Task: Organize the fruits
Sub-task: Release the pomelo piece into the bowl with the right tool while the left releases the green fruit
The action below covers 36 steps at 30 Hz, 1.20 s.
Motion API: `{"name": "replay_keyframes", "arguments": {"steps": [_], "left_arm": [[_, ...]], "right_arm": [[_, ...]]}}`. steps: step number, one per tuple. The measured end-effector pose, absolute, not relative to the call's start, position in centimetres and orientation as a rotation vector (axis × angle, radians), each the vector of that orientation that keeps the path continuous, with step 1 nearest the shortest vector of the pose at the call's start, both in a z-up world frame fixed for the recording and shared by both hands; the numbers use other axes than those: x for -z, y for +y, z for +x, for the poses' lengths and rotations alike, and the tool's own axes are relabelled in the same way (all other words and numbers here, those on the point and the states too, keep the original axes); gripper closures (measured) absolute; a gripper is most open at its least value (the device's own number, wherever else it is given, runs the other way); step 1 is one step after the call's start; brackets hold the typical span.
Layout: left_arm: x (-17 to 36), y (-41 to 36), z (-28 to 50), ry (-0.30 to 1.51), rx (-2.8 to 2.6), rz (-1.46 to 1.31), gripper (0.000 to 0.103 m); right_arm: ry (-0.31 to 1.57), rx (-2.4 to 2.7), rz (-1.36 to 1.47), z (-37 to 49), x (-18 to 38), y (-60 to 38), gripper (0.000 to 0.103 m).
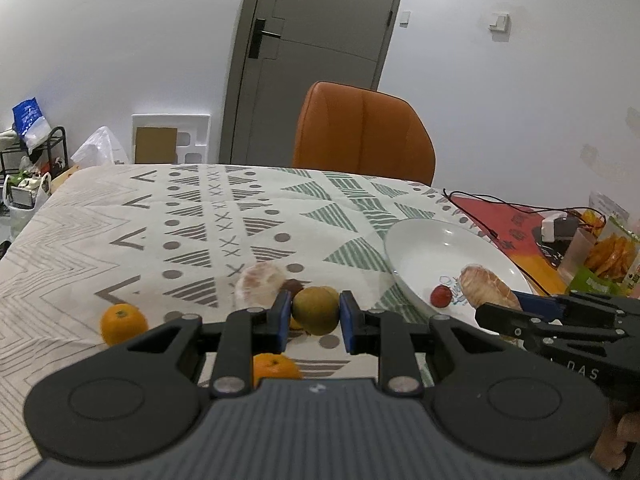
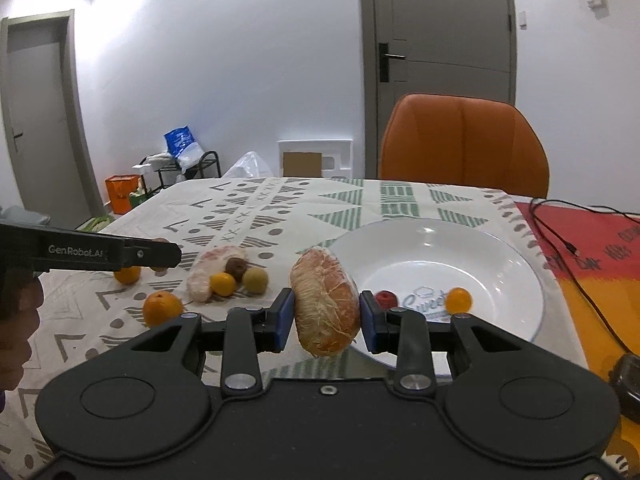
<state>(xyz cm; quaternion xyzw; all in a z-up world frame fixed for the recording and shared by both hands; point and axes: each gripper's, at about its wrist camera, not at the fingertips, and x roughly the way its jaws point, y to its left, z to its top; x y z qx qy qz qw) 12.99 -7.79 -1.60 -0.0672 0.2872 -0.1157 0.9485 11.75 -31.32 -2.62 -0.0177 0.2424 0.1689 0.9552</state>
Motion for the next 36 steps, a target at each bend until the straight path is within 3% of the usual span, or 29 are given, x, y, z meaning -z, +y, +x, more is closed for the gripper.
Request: {"name": "replay_keyframes", "arguments": {"steps": [36], "left_arm": [[2.2,-19.7,17.2,0.611,0.323,0.015,0.079]], "right_arm": [[0.464,-0.283,0.135,13.3,4.6,-40.0,0.07]]}}
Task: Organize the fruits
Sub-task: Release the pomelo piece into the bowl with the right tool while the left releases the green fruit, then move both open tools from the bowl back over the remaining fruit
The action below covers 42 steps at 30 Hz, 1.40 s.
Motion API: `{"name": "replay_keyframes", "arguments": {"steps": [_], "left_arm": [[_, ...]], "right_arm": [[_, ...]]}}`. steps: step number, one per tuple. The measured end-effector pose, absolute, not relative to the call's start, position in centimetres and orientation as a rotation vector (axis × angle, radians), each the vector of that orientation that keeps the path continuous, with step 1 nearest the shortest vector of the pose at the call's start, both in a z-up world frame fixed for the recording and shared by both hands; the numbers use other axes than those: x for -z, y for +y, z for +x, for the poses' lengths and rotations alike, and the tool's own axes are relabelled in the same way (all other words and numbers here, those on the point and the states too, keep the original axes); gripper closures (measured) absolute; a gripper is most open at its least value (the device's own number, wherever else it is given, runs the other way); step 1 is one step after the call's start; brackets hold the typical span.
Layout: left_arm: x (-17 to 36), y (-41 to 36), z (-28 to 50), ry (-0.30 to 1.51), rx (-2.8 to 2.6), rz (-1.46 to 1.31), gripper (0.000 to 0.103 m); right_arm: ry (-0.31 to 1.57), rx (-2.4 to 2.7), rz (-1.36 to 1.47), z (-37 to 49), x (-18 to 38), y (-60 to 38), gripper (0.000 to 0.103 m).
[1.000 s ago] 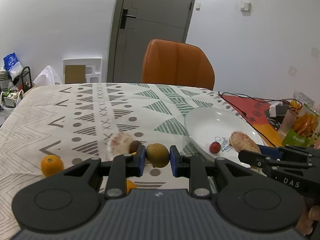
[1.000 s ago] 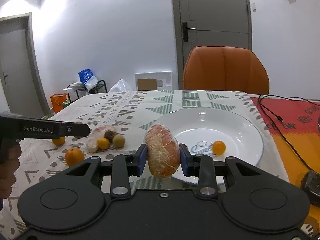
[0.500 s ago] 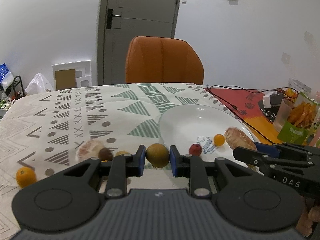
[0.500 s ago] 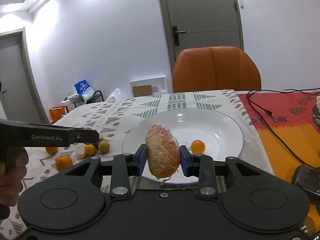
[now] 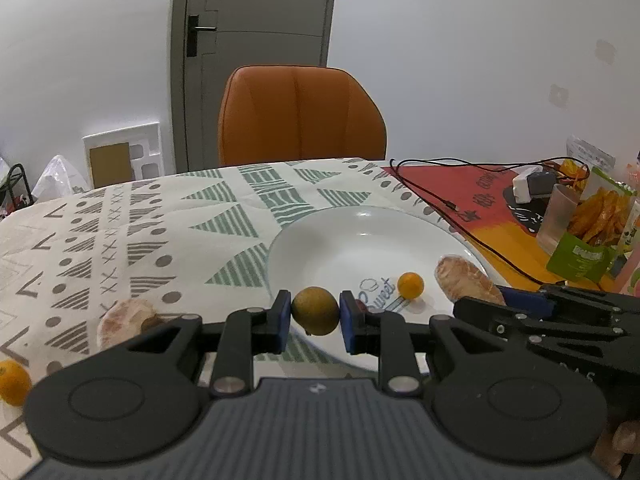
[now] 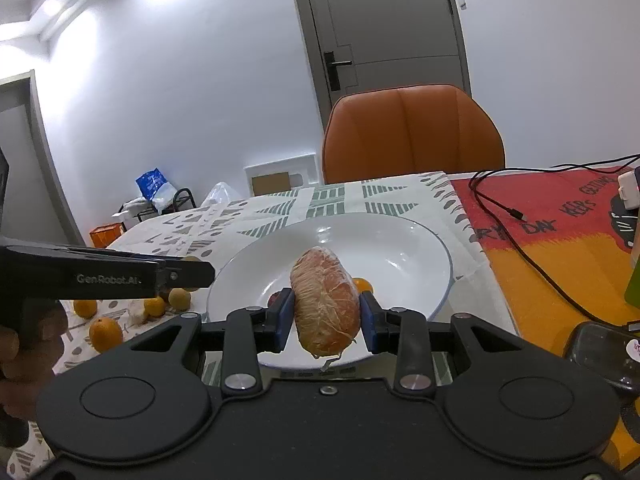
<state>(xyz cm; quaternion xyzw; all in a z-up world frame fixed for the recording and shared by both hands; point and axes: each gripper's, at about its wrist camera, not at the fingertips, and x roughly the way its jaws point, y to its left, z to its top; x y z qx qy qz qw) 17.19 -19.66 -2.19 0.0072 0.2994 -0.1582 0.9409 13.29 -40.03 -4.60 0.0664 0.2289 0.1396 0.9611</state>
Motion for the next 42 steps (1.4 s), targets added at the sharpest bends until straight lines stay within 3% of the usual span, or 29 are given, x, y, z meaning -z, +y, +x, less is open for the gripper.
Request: {"name": "replay_keyframes", "arguments": {"steps": [18,21,23,25,28,35,37,42], "left_arm": [[1.7,-19.0,17.3,0.612,0.24,0.035,0.075],[1.7,-18.0,17.0,0.615,0.209,0.033,0.075],[1.7,-17.3,16.8,0.626,0.186,0.027,0.071],[1.7,-16.5,16.6,0.633,0.162,0.017,0.054],[1.7,-15.4,16.1,0.62,0.124,0.002,0.038],[1.3,-13.0,15.5,0.6,0.053,-0.016,0.028],[1.2,-12.4,15.3,0.597,0.039,-0.024,0.025],[1.1,-10.9,14.6,0.583,0.013,-0.041,0.022]], "right_arm": [[0.46,-0.307,0.159,14.3,5.2,-39.9,0.07],[0.46,-0.31,0.154,14.4,5.2,-39.4,0.06],[0.45,-0.309,0.151,14.3,5.2,-39.2,0.055],[0.451,-0.329,0.157,14.2,5.1,-38.9,0.055],[0.45,-0.345,0.154,14.1,5.0,-38.7,0.052],[0.45,-0.378,0.146,13.9,4.9,-37.7,0.039],[0.448,-0.385,0.147,13.8,4.8,-37.4,0.031],[0.451,-0.413,0.149,13.6,4.9,-36.5,0.024]]}}
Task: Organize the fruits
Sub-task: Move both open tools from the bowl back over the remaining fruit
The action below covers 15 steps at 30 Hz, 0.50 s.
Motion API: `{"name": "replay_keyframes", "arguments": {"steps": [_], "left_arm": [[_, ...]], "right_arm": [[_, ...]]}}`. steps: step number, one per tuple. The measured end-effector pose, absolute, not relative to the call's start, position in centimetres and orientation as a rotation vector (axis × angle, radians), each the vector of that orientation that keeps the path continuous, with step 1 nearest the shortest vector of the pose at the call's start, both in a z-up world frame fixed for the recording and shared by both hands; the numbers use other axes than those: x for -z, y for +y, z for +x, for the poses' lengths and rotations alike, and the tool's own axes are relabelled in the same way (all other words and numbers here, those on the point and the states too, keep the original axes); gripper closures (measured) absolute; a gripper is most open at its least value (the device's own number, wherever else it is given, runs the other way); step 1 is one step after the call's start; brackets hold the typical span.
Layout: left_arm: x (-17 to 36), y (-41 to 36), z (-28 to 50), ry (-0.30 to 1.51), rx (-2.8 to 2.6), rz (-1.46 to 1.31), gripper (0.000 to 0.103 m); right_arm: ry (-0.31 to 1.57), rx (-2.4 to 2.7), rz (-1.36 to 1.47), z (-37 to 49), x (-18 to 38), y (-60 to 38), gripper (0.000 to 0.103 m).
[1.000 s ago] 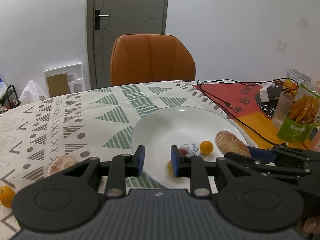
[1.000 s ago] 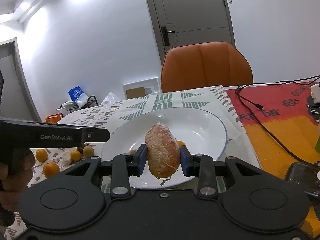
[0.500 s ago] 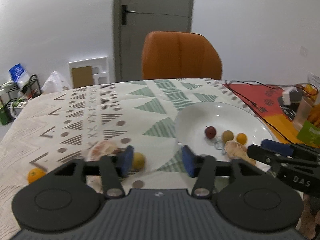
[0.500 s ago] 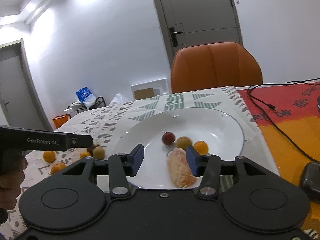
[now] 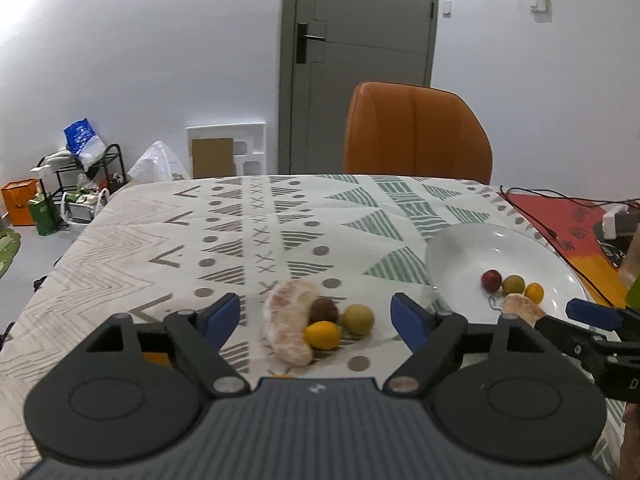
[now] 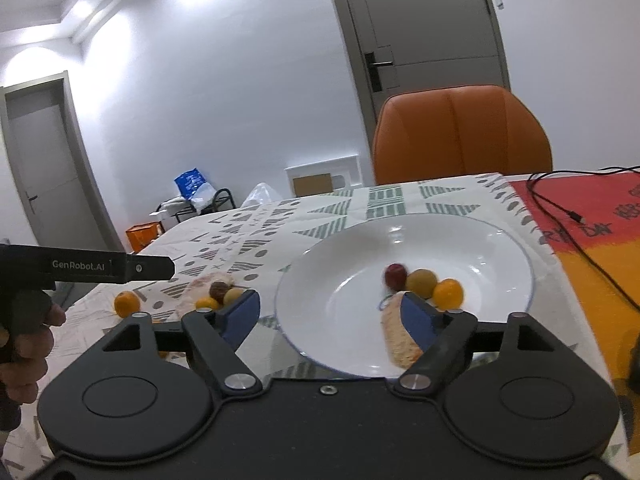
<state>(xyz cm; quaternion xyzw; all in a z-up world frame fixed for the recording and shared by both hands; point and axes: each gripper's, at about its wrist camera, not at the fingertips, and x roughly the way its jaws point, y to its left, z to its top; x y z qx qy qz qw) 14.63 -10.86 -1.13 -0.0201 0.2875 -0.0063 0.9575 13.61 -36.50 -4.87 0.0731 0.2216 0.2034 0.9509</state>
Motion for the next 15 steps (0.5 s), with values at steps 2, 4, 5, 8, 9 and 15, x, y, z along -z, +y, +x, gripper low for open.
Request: {"name": "replay_keyframes", "arguments": {"steps": [2,4,5,8,9,15], "left_arm": [[1.2,-10.2,14.4,0.582,0.003,-0.052,0.021],[1.3,-9.7,14.2,0.583,-0.005,-0.062,0.021],[1.3,-9.4,14.1,0.583,-0.006,-0.065,0.021],[1.4,-8.8,13.7,0.577,-0.005,-0.067,0.021],[1.4,-8.6,13.6,0.576,-0.006,-0.068,0.021],[1.5,-7.1,13.1,0.57,-0.012,-0.095,0.021]], "right_arm": [[0.454,-0.427,0.148,13.7,4.9,-36.1,0.024],[0.456,-0.435,0.144,13.7,4.8,-35.6,0.022],[0.457,-0.439,0.14,13.7,4.7,-35.4,0.022],[0.46,-0.452,0.132,13.7,4.6,-34.6,0.022],[0.461,-0.456,0.128,13.7,4.6,-34.3,0.021],[0.464,-0.482,0.11,13.5,4.5,-32.6,0.016]]}}
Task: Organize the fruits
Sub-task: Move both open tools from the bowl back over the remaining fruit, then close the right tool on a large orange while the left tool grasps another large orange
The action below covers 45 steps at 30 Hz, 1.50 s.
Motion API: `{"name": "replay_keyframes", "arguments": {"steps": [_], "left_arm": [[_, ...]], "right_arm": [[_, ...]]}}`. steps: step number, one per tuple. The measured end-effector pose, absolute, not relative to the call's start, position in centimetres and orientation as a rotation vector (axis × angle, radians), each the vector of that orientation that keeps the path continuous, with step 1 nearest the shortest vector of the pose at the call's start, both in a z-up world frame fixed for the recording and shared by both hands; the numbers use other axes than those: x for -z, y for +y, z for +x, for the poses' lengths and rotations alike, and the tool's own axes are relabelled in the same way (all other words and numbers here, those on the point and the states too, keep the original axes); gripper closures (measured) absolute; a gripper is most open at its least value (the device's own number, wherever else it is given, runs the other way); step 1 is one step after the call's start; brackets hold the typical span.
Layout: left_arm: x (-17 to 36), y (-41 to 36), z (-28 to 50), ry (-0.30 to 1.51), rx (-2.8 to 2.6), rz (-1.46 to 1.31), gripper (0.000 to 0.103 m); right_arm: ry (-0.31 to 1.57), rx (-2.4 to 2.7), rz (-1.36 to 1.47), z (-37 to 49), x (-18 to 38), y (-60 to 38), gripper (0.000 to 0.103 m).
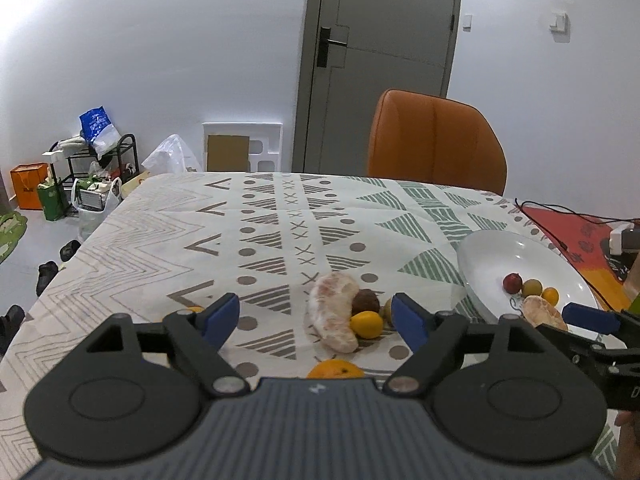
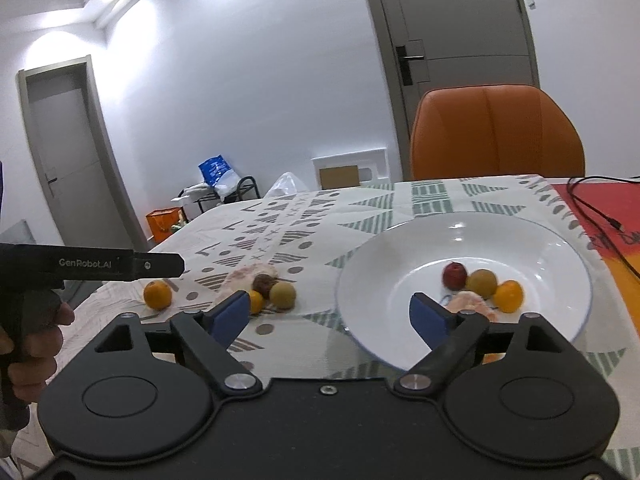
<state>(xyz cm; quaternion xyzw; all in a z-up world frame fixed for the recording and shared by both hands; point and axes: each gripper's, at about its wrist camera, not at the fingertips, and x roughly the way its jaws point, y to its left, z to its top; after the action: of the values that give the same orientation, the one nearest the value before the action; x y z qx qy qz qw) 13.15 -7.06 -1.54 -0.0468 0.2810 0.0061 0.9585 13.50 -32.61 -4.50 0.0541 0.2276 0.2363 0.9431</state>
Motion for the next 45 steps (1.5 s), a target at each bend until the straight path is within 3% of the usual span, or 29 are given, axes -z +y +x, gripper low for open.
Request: {"name": "replay_keyframes", "arguments": {"steps": [24,33,38,41,42,45], "left_arm": [[2.8,0.5,11.3,0.57,-0.11,-0.142,0.021],[3.9,3.0,11.4,0.595,-0.117,-0.174,0.022],[4.4,3.6,11.9,0.61,-0.109,-0.195,0.024],[4.7,3.7,12.4,0.62,-0.098,-0.195,0.024],[4.9,3.7,12.6,0.625,-0.096,-0.193,0.024],[5.2,3.7,13.1,0.638,-0.095,-0.19,0.024]], "right_arm": [[0.553,-0.581,0.041,13.6,5.1,-25.1,0.012],[0.597,-0.621,0.012,14.2,5.9,-21.9,0.02],[0.626,-0.631,-0.007,14.9,6.5,-20.1,0.029],[0.656,-0.649,-0.02,15.3,7.2,-19.2,0.052],[0.667,-0.659,-0.015,15.4,7.4,-19.1,0.065],[0.667,-0.661,-0.011,15.3,7.5,-19.0,0.065]]}}
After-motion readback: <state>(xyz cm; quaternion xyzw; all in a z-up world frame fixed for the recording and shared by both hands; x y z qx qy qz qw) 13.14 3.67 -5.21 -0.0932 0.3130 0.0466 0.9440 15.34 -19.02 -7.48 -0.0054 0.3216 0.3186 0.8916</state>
